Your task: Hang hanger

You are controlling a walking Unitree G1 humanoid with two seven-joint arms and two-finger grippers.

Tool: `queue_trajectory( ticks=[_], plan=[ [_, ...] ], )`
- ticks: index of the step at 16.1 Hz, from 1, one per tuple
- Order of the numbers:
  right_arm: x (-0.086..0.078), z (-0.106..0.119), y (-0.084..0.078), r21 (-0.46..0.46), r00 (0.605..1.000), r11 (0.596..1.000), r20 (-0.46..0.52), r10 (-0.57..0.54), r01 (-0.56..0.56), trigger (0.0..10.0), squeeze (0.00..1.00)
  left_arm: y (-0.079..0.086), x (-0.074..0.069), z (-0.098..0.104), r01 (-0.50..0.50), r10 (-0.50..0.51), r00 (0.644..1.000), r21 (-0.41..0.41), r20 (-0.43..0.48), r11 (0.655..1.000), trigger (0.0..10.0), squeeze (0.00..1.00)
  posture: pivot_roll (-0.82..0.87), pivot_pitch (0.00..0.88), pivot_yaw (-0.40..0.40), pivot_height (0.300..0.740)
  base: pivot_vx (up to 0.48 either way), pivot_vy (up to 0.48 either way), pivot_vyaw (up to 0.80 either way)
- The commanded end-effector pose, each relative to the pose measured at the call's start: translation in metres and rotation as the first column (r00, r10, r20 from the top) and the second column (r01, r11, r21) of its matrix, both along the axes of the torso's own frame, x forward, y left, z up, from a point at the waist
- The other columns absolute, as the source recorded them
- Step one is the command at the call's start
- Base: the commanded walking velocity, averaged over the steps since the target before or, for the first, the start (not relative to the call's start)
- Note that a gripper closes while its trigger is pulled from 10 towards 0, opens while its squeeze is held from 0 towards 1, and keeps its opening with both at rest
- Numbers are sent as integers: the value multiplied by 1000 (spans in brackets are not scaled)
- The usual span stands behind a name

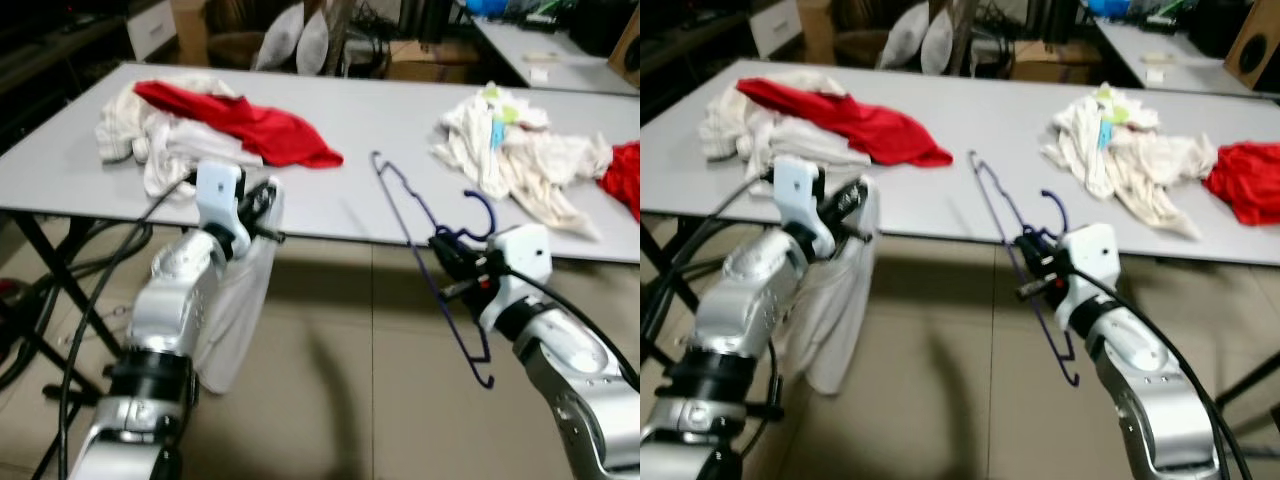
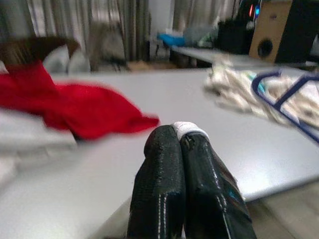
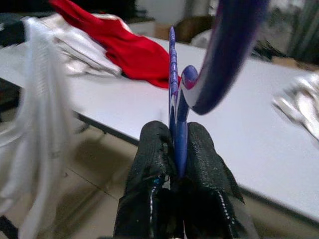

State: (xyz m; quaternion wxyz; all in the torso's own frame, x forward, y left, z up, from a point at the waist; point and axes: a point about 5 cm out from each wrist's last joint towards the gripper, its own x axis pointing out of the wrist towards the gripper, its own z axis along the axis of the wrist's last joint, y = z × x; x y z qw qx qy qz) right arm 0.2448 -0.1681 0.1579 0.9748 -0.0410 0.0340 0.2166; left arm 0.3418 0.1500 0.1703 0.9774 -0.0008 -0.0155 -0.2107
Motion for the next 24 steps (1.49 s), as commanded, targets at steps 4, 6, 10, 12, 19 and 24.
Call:
queue_trajectory(
  ticks=[4,6,10,12,19,24],
  plan=[
    [-10,12,8,21,987,987,36,158,-159,10000,0,14,10,11,-25,25,999,4,40,1000,10000,0,-41,0,15,740,395,0,0],
    [-14,19,10,9,965,966,37,258,-259,10000,0,15,15,21,-13,12,998,8,67,1000,10000,0,-34,0,9,740,390,0,0],
    [-24,38,6,-48,846,845,-10,533,-533,10000,0,13,31,68,39,-38,983,-3,180,999,10000,0,-20,0,3,740,398,0,0],
    [-28,38,1,-93,783,777,-99,615,-622,10000,0,10,36,91,73,-73,969,8,237,997,10000,0,-14,0,5,740,405,0,0],
    [5,31,26,-179,696,673,-187,693,-718,10000,0,-5,28,185,248,-181,874,-92,452,964,10000,0,10,0,-7,740,405,0,0],
    [106,75,44,-183,947,959,202,251,-216,10000,0,-23,6,227,408,-291,778,-95,557,908,10000,0,25,0,-15,740,406,0,0]
  ],
)
